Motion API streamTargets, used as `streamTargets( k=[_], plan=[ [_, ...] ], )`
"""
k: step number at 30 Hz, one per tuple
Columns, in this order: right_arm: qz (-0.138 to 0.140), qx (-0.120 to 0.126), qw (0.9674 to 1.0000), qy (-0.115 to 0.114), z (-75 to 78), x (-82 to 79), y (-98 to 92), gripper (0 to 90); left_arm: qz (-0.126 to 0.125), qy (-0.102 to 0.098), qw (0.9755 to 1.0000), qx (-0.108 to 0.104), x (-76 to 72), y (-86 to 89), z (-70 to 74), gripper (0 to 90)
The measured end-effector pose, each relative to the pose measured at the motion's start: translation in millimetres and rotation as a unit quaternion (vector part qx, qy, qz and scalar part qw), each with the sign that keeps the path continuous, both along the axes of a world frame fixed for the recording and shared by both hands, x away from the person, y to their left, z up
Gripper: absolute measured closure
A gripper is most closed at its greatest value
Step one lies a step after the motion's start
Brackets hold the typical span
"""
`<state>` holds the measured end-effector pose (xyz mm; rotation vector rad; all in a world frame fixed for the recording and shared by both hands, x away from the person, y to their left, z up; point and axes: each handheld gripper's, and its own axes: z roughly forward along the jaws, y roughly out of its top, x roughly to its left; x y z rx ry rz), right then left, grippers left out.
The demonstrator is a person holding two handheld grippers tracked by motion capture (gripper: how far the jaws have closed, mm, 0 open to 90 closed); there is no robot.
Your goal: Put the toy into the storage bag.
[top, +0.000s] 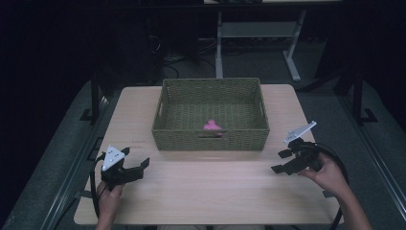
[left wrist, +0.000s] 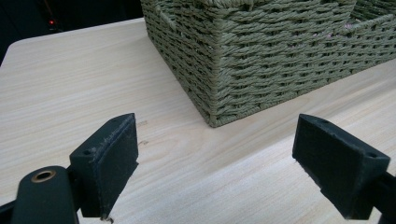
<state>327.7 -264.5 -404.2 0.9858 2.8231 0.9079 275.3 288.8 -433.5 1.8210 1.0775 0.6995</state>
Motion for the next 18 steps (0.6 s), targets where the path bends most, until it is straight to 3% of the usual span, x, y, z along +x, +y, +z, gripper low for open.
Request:
streamTargets(
  k=[18],
  plan=[
    [-0.015,0.004,0.9999,0.001,-15.3,-17.3,-11.0,27.0,0.0,-0.001,1.0,0.001,-0.2,-0.2,0.0,13.9]
  ],
)
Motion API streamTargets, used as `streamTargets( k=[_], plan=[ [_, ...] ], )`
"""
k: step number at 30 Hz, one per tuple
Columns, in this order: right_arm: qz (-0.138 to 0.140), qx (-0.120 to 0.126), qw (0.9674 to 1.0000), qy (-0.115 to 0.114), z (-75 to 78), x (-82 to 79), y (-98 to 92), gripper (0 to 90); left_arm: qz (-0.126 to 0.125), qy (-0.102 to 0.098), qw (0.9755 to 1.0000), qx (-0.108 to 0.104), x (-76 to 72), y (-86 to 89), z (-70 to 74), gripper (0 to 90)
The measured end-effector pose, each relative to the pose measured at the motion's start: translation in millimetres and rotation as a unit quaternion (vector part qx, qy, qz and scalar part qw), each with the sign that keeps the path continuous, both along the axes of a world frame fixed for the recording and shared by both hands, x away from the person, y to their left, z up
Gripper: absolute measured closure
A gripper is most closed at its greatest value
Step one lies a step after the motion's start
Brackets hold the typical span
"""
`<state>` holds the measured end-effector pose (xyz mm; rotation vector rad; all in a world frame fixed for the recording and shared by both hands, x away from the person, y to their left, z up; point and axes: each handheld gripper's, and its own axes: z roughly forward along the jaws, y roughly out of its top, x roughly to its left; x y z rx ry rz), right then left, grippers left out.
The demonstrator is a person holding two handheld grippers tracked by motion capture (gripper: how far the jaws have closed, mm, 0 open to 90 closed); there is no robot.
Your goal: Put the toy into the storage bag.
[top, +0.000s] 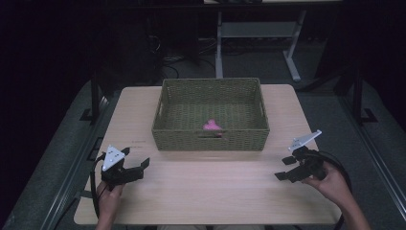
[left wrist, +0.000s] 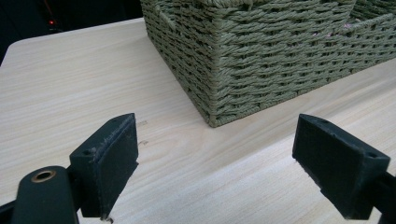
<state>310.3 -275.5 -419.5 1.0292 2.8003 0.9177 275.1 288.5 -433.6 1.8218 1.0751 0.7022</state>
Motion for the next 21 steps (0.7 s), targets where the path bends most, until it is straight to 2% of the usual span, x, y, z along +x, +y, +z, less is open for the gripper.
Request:
streamTargets(
  k=[17,21],
  plan=[
    [-0.01,0.01,0.9999,-0.004,-4.7,-18.5,-3.1,26.8,-0.001,0.0,1.0,0.0,-0.1,-0.3,0.1,13.9],
    [-0.009,0.009,0.9998,-0.014,-3.9,-20.9,-1.2,26.3,-0.001,-0.001,1.0,-0.001,0.4,-0.6,0.0,13.9]
  ],
)
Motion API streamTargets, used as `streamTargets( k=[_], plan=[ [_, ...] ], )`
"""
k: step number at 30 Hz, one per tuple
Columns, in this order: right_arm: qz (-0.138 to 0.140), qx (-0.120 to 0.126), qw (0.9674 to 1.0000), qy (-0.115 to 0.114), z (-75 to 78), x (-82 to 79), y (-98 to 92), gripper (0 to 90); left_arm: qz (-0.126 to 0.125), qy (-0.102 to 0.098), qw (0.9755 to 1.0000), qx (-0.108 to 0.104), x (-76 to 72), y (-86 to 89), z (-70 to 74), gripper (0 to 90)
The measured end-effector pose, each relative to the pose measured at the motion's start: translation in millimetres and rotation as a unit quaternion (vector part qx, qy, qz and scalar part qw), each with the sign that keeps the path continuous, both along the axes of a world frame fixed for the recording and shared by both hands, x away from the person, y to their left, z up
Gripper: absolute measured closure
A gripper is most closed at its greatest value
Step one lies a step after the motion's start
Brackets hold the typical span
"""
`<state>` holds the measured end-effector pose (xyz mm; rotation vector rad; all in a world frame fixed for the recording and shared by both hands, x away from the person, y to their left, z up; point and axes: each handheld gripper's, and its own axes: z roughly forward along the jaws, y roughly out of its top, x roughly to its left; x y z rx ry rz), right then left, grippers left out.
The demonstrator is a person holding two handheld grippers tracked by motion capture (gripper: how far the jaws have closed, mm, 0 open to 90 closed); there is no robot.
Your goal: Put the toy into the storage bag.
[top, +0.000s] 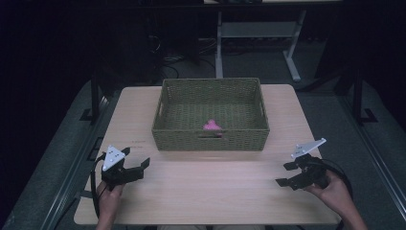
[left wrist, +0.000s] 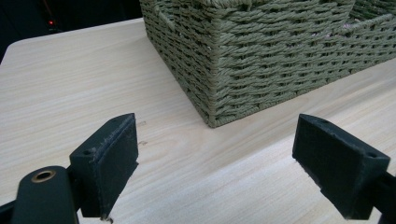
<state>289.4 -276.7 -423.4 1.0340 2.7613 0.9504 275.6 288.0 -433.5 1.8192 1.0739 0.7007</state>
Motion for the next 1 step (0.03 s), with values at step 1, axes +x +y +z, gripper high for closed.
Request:
streamTargets(
  k=[1],
  plan=[
    [-0.001,0.0,1.0,-0.001,0.7,-0.8,0.6,26.2,0.0,0.0,1.0,0.001,0.3,0.0,-0.2,13.8]
  ],
)
